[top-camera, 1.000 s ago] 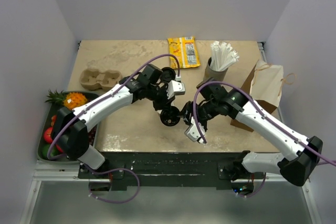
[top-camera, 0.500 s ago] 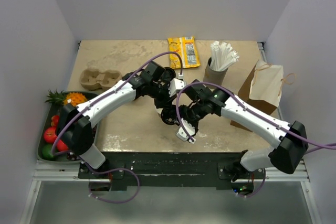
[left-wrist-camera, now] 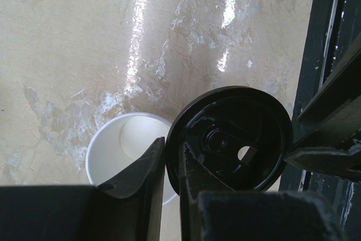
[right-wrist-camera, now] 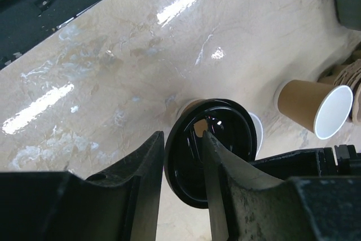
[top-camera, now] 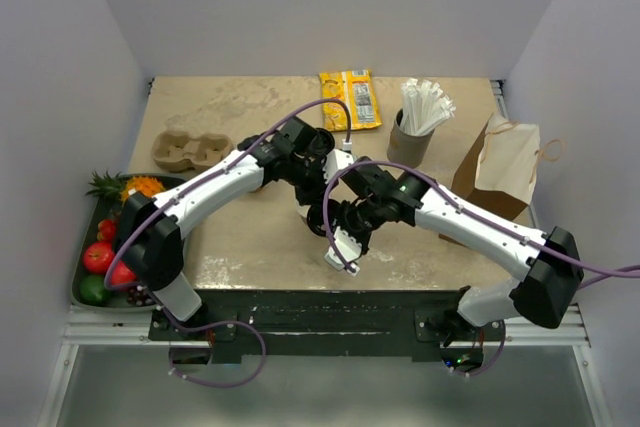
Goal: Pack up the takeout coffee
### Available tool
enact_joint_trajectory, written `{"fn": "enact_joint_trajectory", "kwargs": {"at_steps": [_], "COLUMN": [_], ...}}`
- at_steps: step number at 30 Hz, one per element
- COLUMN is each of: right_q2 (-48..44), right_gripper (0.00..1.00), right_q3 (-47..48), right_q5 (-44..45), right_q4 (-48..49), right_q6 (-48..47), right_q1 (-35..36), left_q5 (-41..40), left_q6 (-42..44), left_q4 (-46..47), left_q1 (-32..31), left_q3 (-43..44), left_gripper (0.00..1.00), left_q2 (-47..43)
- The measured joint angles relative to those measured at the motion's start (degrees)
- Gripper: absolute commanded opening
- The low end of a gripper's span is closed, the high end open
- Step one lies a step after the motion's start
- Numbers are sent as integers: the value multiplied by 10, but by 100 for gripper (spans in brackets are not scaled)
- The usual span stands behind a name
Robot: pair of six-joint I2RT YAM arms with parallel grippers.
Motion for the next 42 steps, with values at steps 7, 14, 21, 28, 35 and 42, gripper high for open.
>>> {"fn": "enact_joint_trajectory", "kwargs": {"at_steps": [7,14,21,28,35,42], "right_q2": [7,20,20,29,41,42], "right_gripper": [37,34,27,9,1,0], "right_q3": [0,0,0,0,0,35], "right_q5": [17,35,46,62,69,40], "right_q4": [0,0,4,16,28,20], "right_q6": [20,36,49,73,113,196], "right_q1": [2,3,5,5,5,-9], "left_q5": [-2,-3,-3,-5,9,28], "left_q6": [2,5,5,6,-2,-86], "left_q4": [-6,-9,-10,-18,-23,30], "left_q1": [0,0,0,1,15,63], "left_q3": [5,13,18,23,26,0], "left_gripper": [2,2,2,7,46,71], "left_q2": [7,12,15,23,26,12]}}
